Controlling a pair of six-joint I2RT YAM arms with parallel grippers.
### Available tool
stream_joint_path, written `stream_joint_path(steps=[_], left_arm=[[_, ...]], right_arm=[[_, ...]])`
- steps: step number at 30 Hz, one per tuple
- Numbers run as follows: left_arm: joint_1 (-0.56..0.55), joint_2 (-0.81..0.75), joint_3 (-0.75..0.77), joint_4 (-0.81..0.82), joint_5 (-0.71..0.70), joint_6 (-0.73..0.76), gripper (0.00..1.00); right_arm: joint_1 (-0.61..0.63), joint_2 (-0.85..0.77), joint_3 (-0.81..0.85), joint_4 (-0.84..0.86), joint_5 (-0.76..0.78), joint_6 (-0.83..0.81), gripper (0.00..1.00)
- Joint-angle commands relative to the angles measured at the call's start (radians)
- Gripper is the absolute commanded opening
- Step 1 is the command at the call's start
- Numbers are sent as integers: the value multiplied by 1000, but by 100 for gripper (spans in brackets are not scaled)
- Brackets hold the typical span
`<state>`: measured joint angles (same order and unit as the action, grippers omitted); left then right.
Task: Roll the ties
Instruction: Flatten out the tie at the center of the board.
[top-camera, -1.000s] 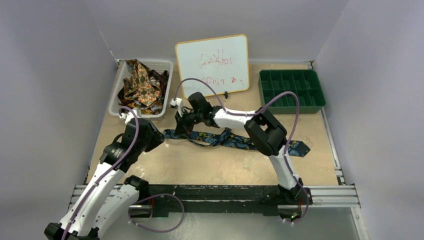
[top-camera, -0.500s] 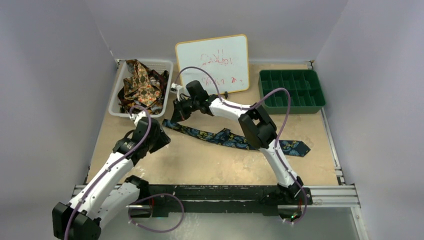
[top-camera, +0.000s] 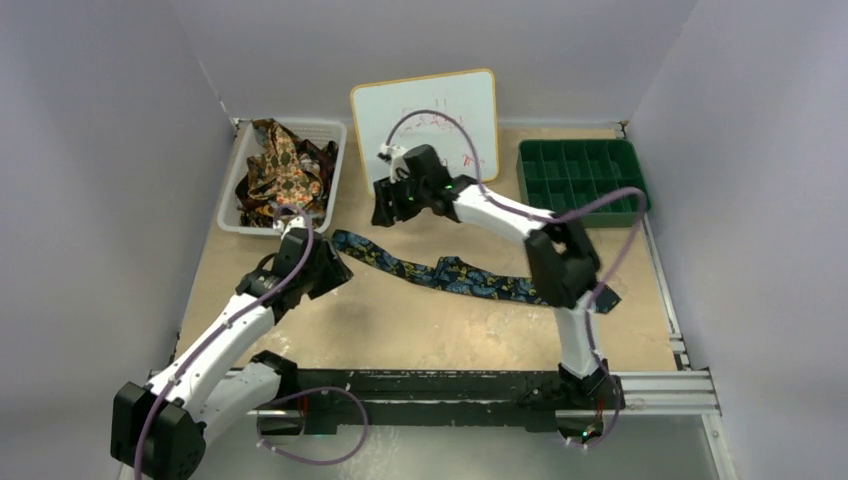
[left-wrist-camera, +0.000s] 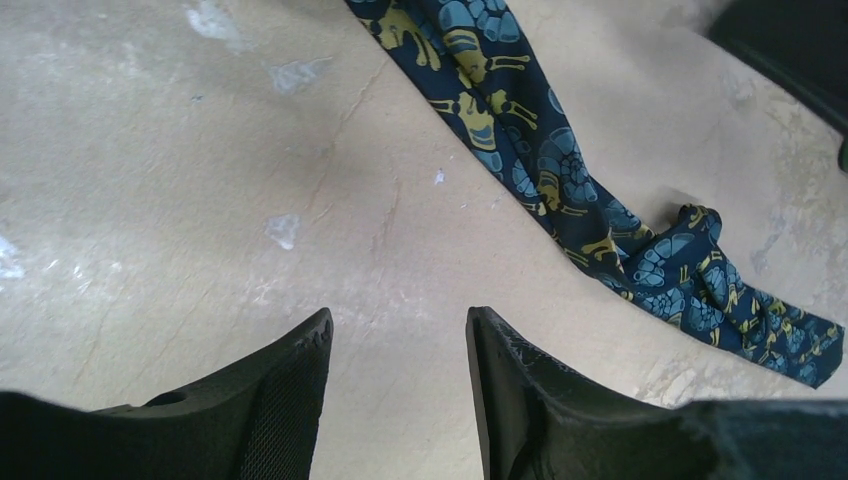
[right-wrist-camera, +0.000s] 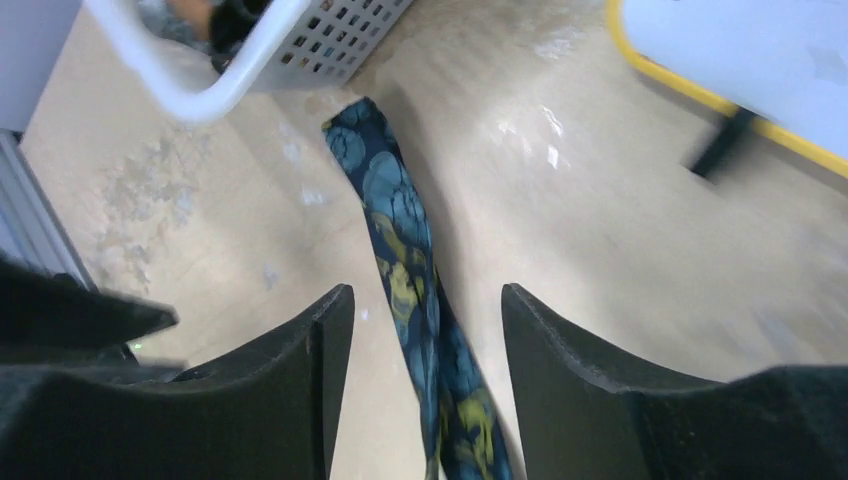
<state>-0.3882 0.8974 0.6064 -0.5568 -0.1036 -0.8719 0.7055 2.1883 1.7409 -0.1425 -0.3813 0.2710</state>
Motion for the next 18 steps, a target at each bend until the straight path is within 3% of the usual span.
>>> stream_joint_path(steps=[1,4,9,15,18], left_arm=[[5,37,-7,111,60,57,50],[5,64,-1,169,95,79,51],[5,140,18,295,187,153,51],[3,236,64,468,497,404,50],[-34,265,80,534,584,507,49]], right_arm=[[1,-380,-327,137,302,16,60],[-10,-577,-601,180,502,76,61],[-35,-765,-884,183,520,168,59],[-103,-774,-986,146,503,241,51],[-108,-813,-1010,117,529,268,54]])
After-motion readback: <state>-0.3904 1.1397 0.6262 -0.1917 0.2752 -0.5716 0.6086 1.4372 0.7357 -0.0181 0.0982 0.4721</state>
